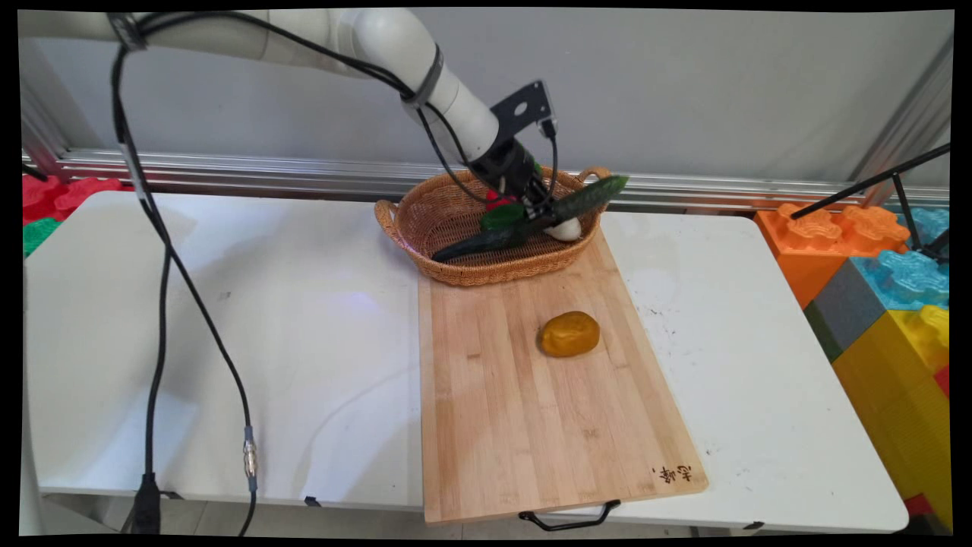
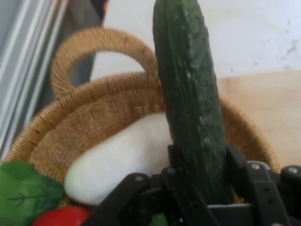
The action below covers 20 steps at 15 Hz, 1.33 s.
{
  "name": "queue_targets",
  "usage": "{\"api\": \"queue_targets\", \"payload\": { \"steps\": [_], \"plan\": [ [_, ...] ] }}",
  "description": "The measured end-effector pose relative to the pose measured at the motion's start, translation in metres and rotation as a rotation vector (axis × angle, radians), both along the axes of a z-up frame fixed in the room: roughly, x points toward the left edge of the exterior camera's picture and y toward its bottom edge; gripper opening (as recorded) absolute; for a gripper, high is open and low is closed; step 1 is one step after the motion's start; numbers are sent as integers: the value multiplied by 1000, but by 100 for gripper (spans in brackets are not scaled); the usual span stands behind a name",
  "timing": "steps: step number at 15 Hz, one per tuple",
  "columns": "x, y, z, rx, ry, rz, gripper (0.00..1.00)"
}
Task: Place the picked object on the cutting board
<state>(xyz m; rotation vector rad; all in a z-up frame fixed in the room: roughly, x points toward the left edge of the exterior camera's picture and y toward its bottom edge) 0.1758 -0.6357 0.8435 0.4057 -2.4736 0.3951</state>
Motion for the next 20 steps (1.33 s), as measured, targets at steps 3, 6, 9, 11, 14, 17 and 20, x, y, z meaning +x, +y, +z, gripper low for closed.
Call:
{"api": "queue_targets", "payload": {
  "steps": [3, 6, 9, 11, 14, 17, 20],
  "plan": [
    [-12, 17, 26, -19, 11, 11, 0],
    [-30, 40, 47, -13, 29, -7, 0],
    [-50, 68, 63, 22, 53, -41, 0],
    [-63, 86, 69, 57, 70, -59, 0],
    [-76, 114, 70, 119, 83, -69, 0],
    [-81, 139, 60, 173, 71, -88, 0],
    [-82, 161, 42, 204, 51, -112, 0]
  ]
}}
